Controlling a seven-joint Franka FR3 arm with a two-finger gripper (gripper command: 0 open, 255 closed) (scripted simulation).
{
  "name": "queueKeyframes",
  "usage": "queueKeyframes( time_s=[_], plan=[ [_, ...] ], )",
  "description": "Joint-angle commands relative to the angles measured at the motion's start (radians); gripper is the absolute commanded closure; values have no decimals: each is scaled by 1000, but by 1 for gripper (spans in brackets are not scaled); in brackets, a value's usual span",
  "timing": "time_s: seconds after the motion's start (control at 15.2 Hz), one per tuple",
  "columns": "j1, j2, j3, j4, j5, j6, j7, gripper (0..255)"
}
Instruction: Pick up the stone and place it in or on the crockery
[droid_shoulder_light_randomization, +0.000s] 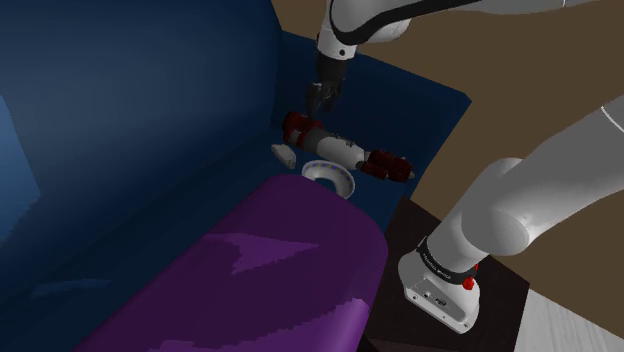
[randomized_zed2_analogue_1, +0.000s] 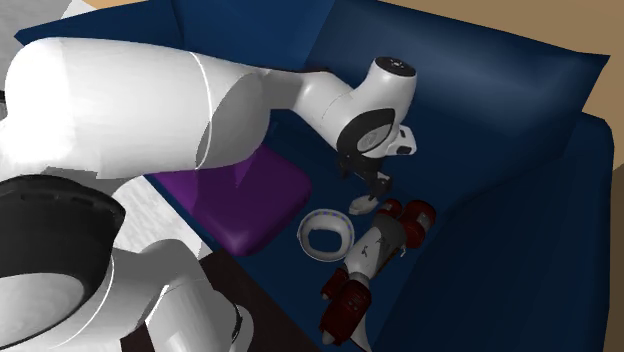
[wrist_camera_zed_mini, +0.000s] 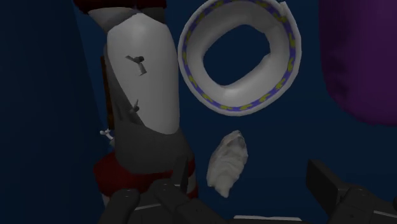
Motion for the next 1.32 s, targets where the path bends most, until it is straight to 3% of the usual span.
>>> queueKeyframes(
  time_s=[0.0,0.46,0.99,1.25],
  plan=[
    [6,76,1,22,16,48,-3,0],
    [21,338,10,133,74,175,-20,0],
    [26,413,17,103,89,278,-28,0],
    [26,413,17,103,89,278,-28,0]
  ],
)
